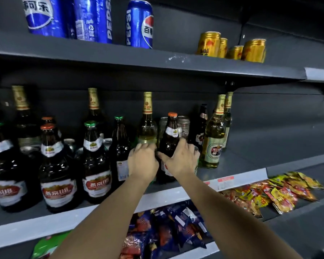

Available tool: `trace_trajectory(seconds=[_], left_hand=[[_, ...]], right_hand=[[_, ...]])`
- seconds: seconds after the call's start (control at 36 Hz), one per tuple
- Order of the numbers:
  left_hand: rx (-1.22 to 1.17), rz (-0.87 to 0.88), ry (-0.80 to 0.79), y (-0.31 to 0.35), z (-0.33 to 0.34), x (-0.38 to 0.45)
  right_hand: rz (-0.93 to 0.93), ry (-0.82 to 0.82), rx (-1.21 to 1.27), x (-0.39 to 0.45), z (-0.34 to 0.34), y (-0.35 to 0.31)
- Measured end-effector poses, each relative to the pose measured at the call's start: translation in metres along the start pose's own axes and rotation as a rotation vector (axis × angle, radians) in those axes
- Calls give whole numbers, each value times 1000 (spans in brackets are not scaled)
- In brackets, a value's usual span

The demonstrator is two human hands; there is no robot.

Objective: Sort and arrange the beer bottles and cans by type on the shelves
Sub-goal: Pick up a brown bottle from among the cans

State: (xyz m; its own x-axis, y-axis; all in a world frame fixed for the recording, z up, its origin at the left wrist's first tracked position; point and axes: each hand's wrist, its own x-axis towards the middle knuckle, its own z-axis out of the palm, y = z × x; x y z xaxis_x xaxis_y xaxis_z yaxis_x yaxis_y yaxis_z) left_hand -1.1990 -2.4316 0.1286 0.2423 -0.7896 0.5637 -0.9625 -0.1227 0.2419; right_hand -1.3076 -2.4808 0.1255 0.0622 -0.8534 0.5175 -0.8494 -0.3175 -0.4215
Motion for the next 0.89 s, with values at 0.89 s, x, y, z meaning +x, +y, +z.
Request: trace_trajectory(seconds=[0.89], left_hand=[[-224, 404, 201, 109, 22, 21]], right_hand=[[203, 346, 33, 53, -55, 120]])
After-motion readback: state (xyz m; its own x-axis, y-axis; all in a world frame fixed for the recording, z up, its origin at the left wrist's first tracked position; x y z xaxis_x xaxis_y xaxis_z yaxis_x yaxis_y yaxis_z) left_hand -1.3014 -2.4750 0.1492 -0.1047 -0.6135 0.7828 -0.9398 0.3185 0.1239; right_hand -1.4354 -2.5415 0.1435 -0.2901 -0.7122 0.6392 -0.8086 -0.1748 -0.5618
